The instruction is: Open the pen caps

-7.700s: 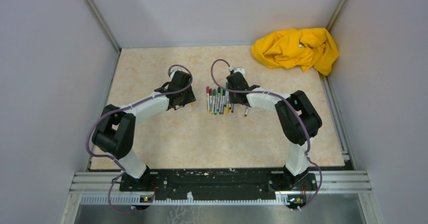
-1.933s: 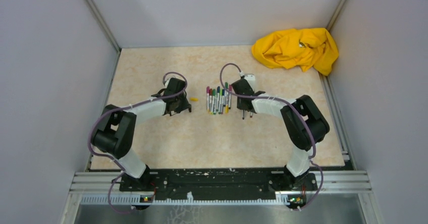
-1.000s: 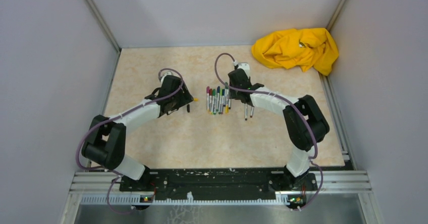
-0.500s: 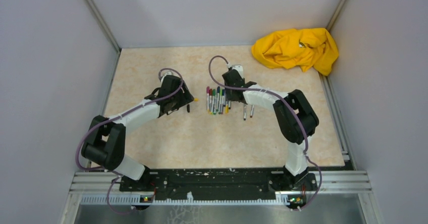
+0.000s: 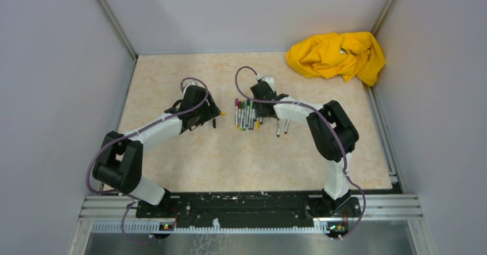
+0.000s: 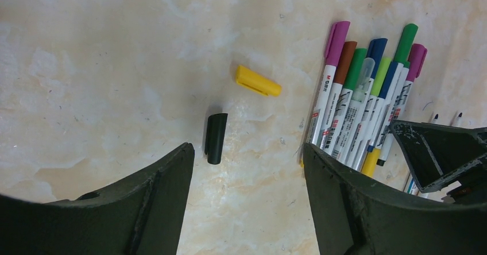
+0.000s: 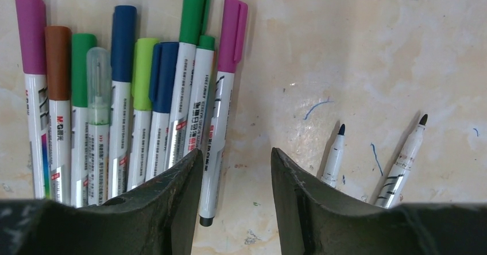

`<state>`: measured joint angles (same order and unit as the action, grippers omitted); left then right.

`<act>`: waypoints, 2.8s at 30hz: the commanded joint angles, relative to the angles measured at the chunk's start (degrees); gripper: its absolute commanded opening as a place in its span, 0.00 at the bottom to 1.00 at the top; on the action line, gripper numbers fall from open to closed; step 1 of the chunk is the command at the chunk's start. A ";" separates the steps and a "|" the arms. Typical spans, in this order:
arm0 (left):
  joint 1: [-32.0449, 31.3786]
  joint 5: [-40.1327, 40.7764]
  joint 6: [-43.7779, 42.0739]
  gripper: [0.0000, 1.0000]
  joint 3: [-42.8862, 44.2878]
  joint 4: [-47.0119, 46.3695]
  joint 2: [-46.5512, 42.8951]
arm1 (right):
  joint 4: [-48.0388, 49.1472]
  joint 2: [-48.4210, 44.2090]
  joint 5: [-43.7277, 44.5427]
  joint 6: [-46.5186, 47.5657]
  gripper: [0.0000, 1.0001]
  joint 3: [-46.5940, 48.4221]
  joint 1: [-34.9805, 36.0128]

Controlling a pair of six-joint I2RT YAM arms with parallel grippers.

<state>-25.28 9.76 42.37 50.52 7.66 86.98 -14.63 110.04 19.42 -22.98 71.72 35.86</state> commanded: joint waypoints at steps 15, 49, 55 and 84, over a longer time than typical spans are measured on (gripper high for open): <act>0.23 -0.79 0.62 0.76 -1.54 -2.04 -2.27 | -0.21 3.29 2.27 0.39 0.29 0.12 0.94; -10.93 -10.28 6.63 0.77 0.10 -14.97 1.22 | 13.20 -30.29 -15.82 -1.33 0.00 -25.30 9.49; -11.66 -9.41 7.88 0.76 0.37 -15.52 2.29 | 14.15 -30.38 -16.64 -2.53 0.00 -25.74 11.49; -11.79 -12.41 13.94 0.00 -4.93 -20.74 1.48 | 19.74 -31.65 -16.26 -4.28 0.00 -26.59 14.07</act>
<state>-36.67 -0.73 55.24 47.35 -10.85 88.88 0.97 81.41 2.48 -27.22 45.12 49.34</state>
